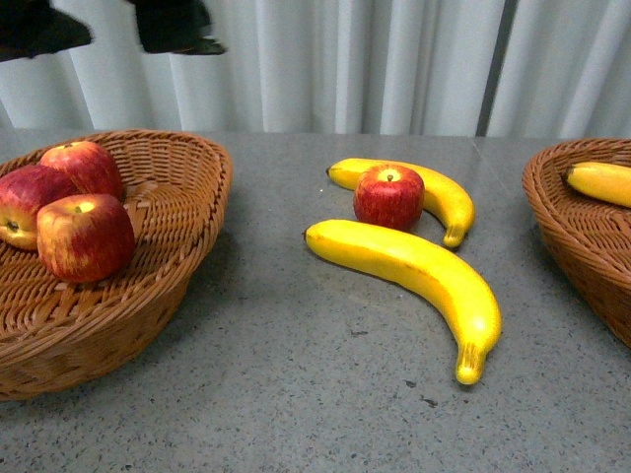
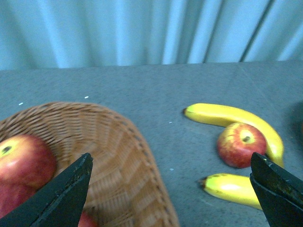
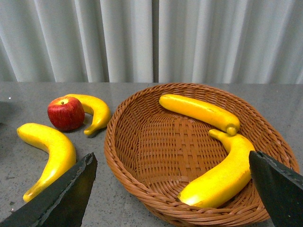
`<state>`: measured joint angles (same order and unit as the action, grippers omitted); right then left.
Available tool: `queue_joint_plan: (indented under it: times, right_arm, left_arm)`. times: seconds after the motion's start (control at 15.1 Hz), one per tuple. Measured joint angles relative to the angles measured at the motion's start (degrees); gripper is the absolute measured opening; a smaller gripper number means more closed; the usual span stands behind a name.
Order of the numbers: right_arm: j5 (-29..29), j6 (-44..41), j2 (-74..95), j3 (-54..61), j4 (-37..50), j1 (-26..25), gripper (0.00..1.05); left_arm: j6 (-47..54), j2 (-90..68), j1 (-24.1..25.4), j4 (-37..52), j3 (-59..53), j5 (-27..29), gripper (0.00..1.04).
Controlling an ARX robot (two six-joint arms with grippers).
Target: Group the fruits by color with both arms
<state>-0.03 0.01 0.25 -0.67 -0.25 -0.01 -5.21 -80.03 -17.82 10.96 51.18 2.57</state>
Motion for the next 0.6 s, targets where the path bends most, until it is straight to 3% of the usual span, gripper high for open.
queue_joint_plan:
  times: [0.33, 0.6]
  right_arm:
    - [0.0, 0.0, 0.0, 0.0, 0.0, 0.0, 0.98]
    - [0.0, 0.0, 0.0, 0.0, 0.0, 0.0, 0.98]
  left_arm:
    - [7.7, -25.1, -5.7, -2.4, 17.6, -6.1, 0.98]
    - [12.0, -31.9, -9.2, -2.7, 25.8, -10.3, 0.98]
